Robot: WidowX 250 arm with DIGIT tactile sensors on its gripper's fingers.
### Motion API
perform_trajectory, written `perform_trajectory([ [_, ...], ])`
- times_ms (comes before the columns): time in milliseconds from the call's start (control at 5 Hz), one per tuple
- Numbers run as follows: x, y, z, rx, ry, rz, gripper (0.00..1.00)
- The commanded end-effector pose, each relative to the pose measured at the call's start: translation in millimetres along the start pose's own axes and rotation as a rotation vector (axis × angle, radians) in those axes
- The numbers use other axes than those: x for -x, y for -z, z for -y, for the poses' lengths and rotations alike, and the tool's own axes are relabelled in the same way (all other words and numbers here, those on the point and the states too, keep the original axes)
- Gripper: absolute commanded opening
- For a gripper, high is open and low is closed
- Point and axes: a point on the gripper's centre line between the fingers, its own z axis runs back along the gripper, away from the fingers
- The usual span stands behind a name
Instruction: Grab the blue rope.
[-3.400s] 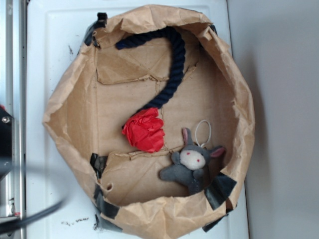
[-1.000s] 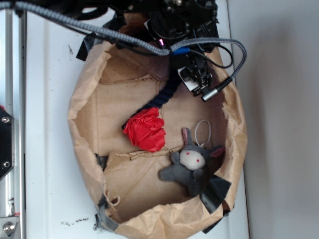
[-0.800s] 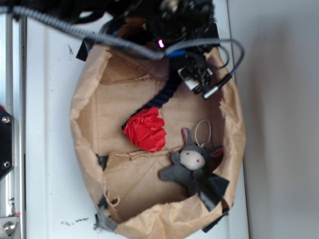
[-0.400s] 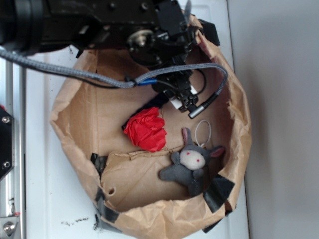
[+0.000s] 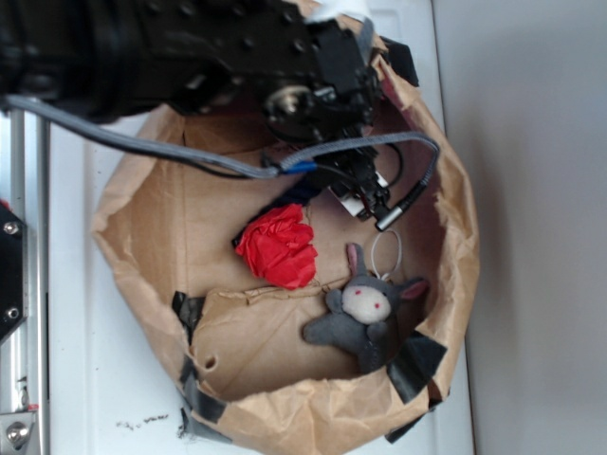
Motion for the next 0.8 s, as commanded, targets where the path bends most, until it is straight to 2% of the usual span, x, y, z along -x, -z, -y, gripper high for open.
perform_trajectory([
  [0, -9, 9, 18, 0.024, 0.069, 0.015, 1.0],
  [200, -7, 20, 24, 0.022, 0.095, 0.008, 1.0],
  [400, -7, 37, 29, 0.047, 0.143, -0.071, 1.0],
  [600, -9, 34, 28, 0.083, 0.152, -0.079, 0.99],
])
